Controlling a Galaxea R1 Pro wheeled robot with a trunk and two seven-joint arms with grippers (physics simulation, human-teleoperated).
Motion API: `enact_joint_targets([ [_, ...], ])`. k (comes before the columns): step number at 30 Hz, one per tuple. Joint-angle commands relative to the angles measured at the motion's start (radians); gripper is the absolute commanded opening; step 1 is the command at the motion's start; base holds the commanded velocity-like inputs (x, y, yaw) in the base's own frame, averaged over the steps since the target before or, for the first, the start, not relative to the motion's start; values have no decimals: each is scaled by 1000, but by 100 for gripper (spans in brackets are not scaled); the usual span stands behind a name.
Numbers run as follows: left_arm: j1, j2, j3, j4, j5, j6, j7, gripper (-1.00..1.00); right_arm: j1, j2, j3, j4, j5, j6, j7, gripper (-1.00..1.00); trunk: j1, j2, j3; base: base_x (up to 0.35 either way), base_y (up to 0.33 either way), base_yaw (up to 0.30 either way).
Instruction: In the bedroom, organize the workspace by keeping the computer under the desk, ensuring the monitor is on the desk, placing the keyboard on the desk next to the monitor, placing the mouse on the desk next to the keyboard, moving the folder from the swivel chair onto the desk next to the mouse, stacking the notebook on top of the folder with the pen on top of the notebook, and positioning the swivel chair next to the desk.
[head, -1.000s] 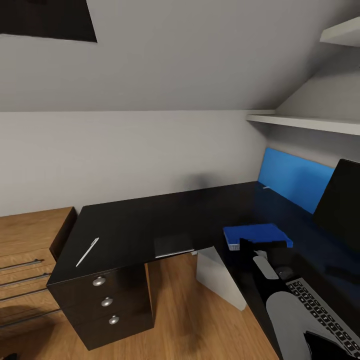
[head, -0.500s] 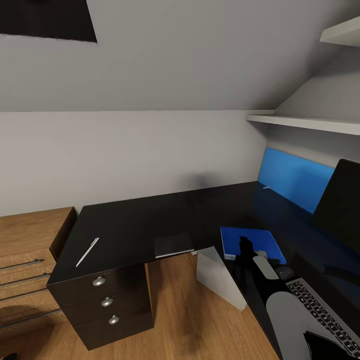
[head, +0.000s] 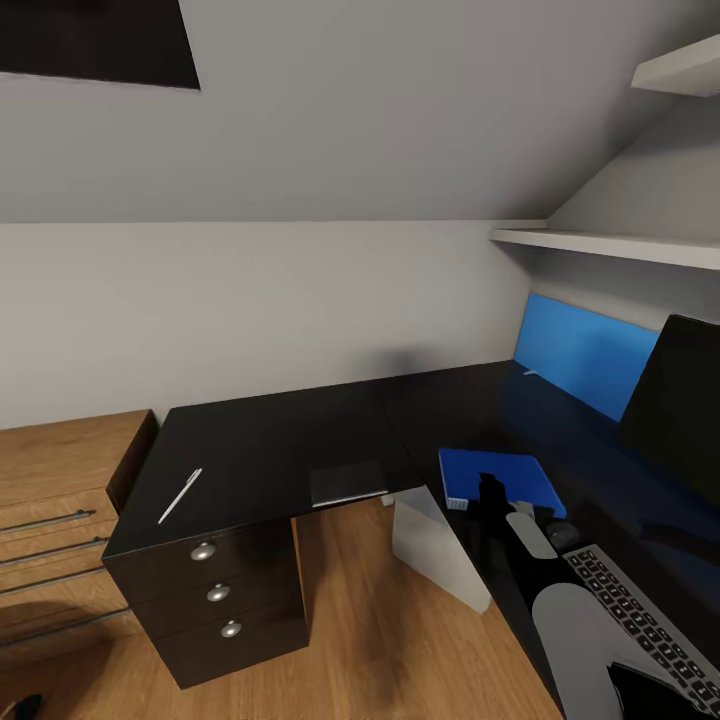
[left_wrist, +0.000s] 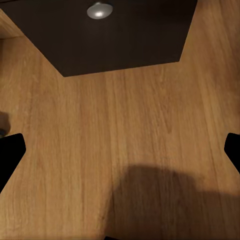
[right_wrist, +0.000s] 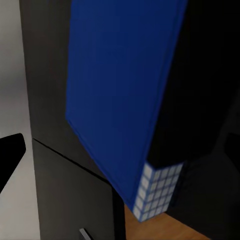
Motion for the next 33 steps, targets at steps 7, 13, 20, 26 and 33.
enact_joint_targets([
  [7, -1, 1, -10, 0, 10, -6, 6, 100, -1, 2, -3, -4, -8, 2, 0, 100, -12, 20, 8, -2, 0, 0],
  [13, -1, 1, -10, 0, 11, -6, 6, 100, -1, 3, -3, -10, -7, -1, 6, 100, -35, 62, 27, 0, 0, 0],
  [20, -1, 1, -10, 0, 11, -5, 6, 100, -1, 7, -4, -22, -7, -5, 58, 100, -61, 111, 49, 0, 0, 0],
  [26, -1, 1, -10, 1, 11, -5, 6, 100, 0, 8, -4, -22, -7, -6, 71, 100, -84, 153, 68, 0, 0, 0],
  [33, -1, 1, -10, 0, 12, -5, 6, 100, -1, 28, -4, -22, -6, -6, 82, 100, -88, 160, 71, 0, 0, 0],
])
